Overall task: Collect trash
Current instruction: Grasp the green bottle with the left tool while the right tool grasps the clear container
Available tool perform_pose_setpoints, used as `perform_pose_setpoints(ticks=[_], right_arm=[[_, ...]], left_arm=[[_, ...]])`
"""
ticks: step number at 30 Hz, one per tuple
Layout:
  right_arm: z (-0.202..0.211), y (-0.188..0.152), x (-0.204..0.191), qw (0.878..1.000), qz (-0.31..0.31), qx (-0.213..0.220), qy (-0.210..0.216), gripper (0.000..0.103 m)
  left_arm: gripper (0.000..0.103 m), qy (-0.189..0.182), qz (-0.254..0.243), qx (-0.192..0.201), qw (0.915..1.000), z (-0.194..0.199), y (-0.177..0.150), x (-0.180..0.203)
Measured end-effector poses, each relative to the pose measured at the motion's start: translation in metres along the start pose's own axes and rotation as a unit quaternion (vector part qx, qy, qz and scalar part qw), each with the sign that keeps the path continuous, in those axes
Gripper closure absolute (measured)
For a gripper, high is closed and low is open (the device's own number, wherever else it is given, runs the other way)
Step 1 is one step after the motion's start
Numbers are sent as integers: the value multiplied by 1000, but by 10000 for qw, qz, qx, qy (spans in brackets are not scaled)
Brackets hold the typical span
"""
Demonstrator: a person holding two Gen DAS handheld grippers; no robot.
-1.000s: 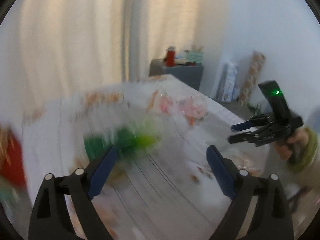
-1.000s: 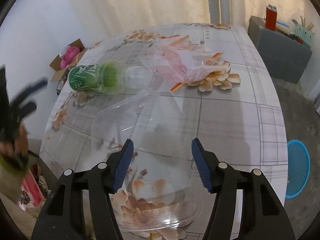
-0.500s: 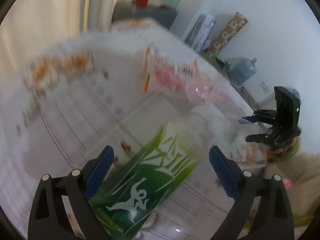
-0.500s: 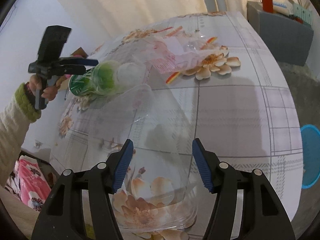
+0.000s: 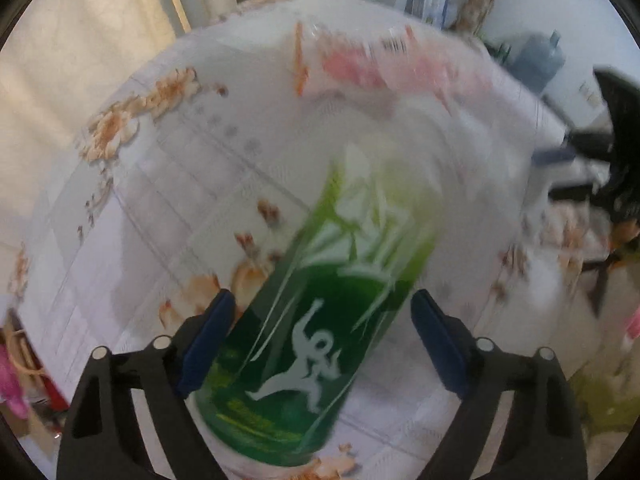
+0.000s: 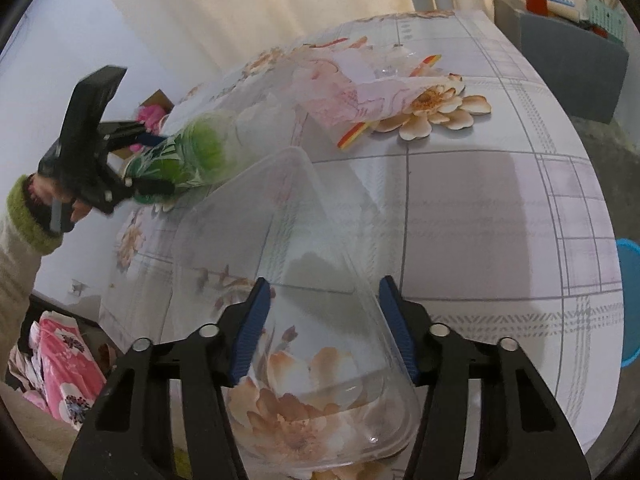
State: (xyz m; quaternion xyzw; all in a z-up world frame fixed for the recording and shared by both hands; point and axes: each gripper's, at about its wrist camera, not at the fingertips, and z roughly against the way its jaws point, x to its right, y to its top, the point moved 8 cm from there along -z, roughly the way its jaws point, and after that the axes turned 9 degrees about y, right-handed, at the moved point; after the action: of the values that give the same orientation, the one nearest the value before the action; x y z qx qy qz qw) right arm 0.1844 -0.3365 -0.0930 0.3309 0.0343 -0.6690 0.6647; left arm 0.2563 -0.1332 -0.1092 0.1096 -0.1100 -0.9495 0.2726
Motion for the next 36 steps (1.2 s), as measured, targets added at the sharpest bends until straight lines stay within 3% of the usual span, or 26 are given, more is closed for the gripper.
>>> perform_pose_setpoints(ticks=[4, 7, 10, 12, 15, 20, 23, 24, 26, 28, 36], right_arm=[[-1, -5, -1, 9999, -160, -34, -28, 73], [-1, -10, -1, 9995, -318, -29, 13, 91], [3, -17, -2, 9990, -448, -3, 47, 97], [6, -23, -5, 9987, -508, 37, 57, 98], [14, -32, -6, 9980, -617, 135, 18, 98], [22, -47, -11, 9955, -896, 311, 16, 97], [23, -52, -19, 9948, -945, 374, 84, 91], [24, -51, -20, 9947, -936, 401, 108, 89], [23, -48, -25, 9951, -876, 446, 68, 64], [23, -44, -25, 9956, -788, 499, -63, 55], [18, -38, -22, 9964, -674, 489, -165, 54]], left_arm=[[35, 166, 319, -340, 9988, 1, -27, 13], [38, 11, 756, -301, 9967, 10, -44, 23], [39, -257, 1354, -234, 9902, 21, -65, 36], [39, -445, 1686, -149, 9846, 31, -76, 43], [39, -835, 2381, 15, 9676, 46, -100, 50], [38, -1063, 3154, 301, 9425, 61, -122, 58], [24, -1085, 3424, 636, 9311, 70, -124, 64], [20, -1046, 3448, 719, 9301, 73, -121, 62], [17, -944, 3420, 876, 9308, 79, -119, 56], [15, -763, 3381, 925, 9335, 78, -111, 51], [14, -255, 2924, 796, 9526, 54, -85, 52]])
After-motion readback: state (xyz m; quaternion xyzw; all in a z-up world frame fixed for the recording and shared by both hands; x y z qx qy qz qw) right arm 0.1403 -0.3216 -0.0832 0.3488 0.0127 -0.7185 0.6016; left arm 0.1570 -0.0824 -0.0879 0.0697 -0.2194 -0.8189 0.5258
